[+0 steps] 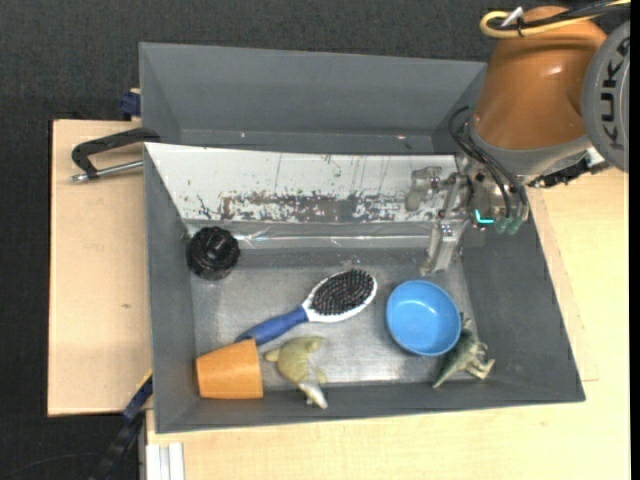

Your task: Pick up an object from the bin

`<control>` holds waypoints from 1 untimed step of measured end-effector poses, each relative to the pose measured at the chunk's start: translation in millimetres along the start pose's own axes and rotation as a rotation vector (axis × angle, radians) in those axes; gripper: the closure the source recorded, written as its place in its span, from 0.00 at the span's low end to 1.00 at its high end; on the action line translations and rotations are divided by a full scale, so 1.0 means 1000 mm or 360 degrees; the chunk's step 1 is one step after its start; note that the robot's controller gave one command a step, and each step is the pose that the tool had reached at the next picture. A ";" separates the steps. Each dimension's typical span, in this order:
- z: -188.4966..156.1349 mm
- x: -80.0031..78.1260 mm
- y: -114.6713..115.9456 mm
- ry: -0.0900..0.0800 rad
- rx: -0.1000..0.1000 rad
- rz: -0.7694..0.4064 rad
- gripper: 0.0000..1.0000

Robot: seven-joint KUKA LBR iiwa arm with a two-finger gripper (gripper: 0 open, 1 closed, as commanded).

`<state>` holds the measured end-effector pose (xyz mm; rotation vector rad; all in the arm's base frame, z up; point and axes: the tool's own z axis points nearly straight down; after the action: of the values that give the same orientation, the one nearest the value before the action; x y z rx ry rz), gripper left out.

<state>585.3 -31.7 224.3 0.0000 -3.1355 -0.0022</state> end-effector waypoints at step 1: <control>0.115 0.005 0.039 -0.0003 0.0000 -0.0632 0.00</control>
Offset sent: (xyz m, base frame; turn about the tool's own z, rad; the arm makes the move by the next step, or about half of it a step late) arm -0.0049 0.0371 -0.1140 -0.3965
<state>579.8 7.0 108.9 0.6186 -3.0763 -0.0040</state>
